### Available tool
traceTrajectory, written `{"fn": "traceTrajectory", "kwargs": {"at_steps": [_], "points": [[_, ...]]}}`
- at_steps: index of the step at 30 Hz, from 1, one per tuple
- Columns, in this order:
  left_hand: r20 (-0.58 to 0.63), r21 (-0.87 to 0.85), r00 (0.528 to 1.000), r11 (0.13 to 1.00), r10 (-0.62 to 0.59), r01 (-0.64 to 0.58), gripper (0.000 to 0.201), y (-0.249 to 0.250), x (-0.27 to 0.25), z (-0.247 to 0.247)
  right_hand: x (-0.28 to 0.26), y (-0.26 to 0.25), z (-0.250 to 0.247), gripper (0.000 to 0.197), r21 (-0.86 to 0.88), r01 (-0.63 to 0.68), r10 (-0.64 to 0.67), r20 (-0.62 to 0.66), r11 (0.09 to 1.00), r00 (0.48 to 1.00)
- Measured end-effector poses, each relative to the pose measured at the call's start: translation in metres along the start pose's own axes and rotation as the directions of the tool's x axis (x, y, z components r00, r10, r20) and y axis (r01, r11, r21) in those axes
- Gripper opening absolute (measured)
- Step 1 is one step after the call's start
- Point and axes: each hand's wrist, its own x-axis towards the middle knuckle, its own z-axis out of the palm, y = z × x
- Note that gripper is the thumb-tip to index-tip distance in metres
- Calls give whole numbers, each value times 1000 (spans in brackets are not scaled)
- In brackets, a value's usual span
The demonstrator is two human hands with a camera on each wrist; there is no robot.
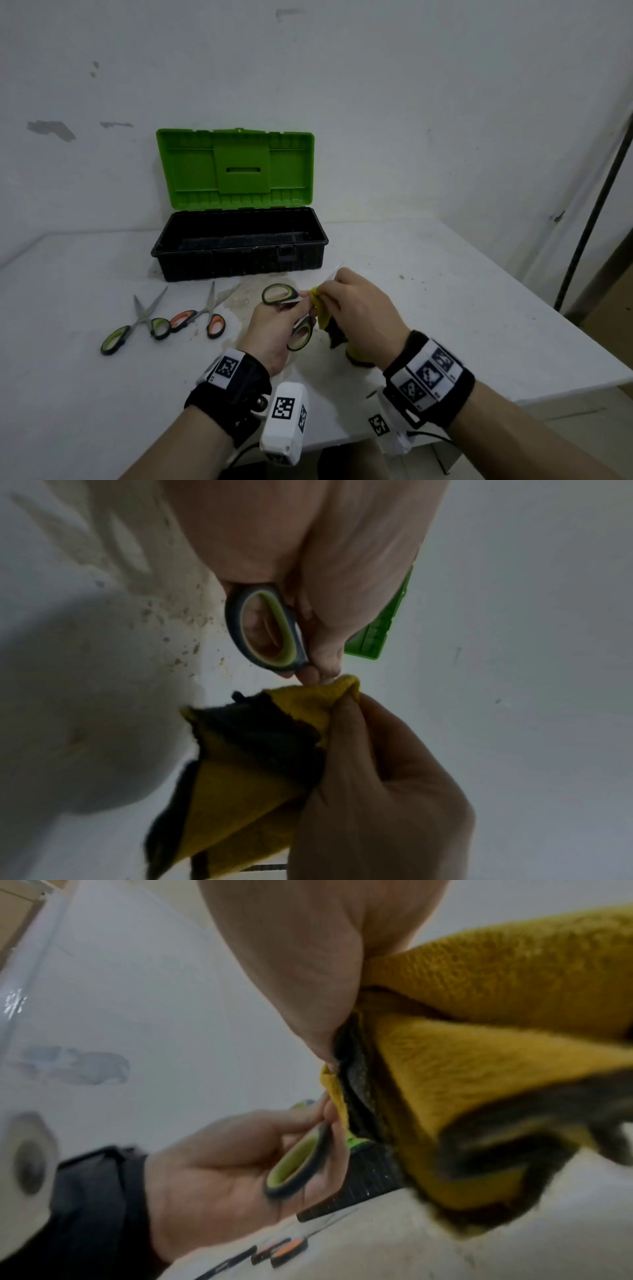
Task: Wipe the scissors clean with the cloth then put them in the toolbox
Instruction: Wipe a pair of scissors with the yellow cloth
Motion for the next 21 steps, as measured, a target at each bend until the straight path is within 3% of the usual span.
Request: {"fn": "traceTrajectory", "kwargs": {"at_steps": [3, 8, 10, 15, 21], "points": [[11, 26, 1000, 1000, -13, 13, 9, -3, -1, 1, 3, 1, 5, 11, 4, -44, 44, 3, 999, 999], [-4, -3, 1000, 1000, -19, 19, 8, -4, -1, -4, 21, 32, -6, 26, 41, -247, 249, -78, 968, 965], [-26, -15, 1000, 1000, -6, 6, 8, -2, 0, -5, 20, 36, -9, 25, 75, -234, 242, -111, 969, 964], [-24, -57, 1000, 998, -1, 0, 12, -3, 1, 1, 2, 12, 4, 21, 71, -56, 62, -84, 996, 994], [-18, -57, 1000, 998, -18, 17, 8, -4, -3, 5, 17, 26, 5, 25, 54, -168, 171, -56, 984, 984]]}}
